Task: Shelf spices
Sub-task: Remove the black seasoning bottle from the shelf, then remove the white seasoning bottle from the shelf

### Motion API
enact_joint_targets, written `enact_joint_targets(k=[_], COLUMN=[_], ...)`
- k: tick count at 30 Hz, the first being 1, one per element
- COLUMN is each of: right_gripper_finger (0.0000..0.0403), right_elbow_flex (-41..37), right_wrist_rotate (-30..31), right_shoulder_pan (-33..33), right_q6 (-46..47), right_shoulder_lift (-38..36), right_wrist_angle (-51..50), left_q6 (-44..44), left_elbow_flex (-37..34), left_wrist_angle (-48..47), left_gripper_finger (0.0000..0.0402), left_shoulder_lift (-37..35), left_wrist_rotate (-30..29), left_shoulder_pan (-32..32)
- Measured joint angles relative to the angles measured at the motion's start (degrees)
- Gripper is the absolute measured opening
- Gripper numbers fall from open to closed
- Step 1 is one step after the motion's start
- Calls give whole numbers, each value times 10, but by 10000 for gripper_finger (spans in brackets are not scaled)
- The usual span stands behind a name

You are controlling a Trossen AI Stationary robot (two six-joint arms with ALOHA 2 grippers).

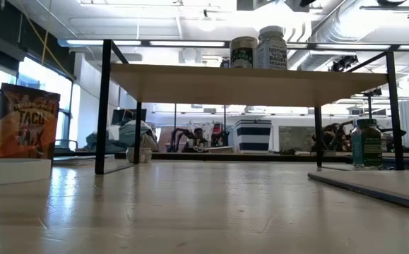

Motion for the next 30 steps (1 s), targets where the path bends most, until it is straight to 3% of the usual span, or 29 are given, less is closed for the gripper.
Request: enact_joint_targets(k=[7,13,19,24,30], right_gripper_finger=[264,264,264,264,264], right_elbow_flex=[0,0,0,0,0], right_wrist_rotate=[9,15,16,16,15], right_shoulder_pan=[-2,-2,-2,-2,-2], right_q6=[0,15,16,15,16], right_shoulder_lift=[0,0,0,0,0], right_wrist_angle=[24,25,33,34,34], left_q6=[-143,-248,-350,-384,-416], left_elbow_flex=[-87,-159,-199,-198,-196], left_wrist_angle=[54,145,146,163,165], left_gripper_finger=[167,167,167,171,234], left_shoulder_lift=[64,125,183,208,224], left_wrist_rotate=[13,7,7,-9,10], left_shoulder_pan=[-108,-154,-162,-162,-161])
